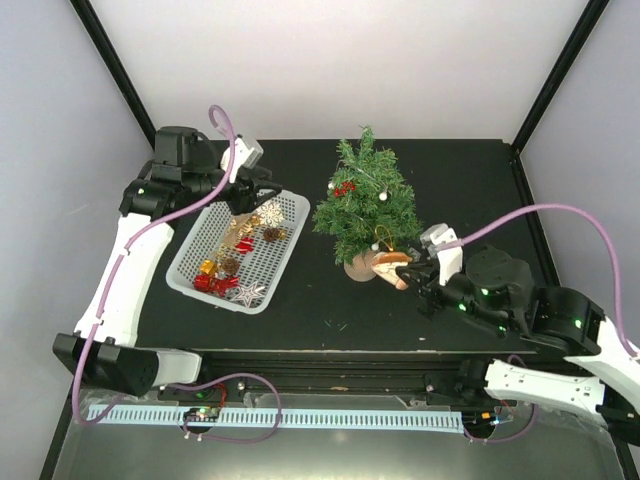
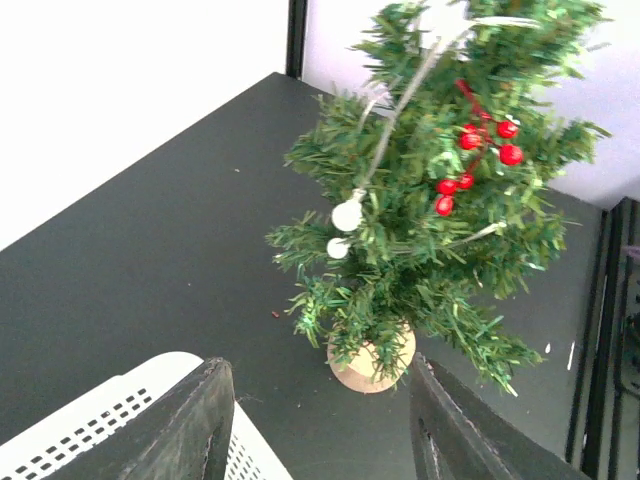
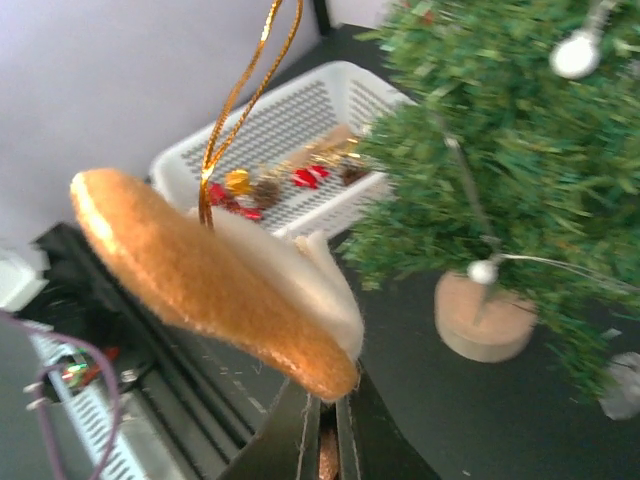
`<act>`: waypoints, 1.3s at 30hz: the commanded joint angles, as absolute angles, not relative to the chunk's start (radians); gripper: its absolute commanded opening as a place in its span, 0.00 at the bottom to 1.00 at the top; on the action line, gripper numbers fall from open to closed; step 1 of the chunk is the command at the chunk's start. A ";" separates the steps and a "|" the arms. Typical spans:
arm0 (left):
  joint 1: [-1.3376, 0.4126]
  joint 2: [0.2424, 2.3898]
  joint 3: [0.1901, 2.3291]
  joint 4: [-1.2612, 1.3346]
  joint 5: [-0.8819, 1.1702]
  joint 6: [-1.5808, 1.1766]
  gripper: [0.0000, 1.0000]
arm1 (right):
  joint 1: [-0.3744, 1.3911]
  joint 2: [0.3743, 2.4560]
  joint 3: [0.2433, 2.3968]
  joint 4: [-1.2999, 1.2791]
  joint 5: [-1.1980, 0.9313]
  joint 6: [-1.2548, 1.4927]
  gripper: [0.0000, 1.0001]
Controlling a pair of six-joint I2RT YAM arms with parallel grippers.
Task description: Decorate the small christmas tree
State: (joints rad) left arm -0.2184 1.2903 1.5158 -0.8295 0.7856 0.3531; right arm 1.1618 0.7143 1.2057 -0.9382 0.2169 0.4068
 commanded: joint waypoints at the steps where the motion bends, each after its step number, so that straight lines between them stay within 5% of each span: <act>1: -0.160 1.322 1.507 -0.744 0.893 0.245 0.49 | 1.012 0.761 1.241 -0.984 0.183 0.379 0.01; 8: -0.142 1.315 1.464 -0.692 0.905 0.233 0.50 | 0.795 0.841 1.309 -1.035 0.148 0.304 0.01; 19: -0.081 1.347 1.433 -0.649 0.939 0.210 0.50 | 0.785 0.934 1.387 -1.094 0.167 0.256 0.01; 39: -0.054 1.360 1.385 -0.628 1.038 0.221 0.51 | 0.785 1.035 1.455 -1.094 -0.120 0.243 0.01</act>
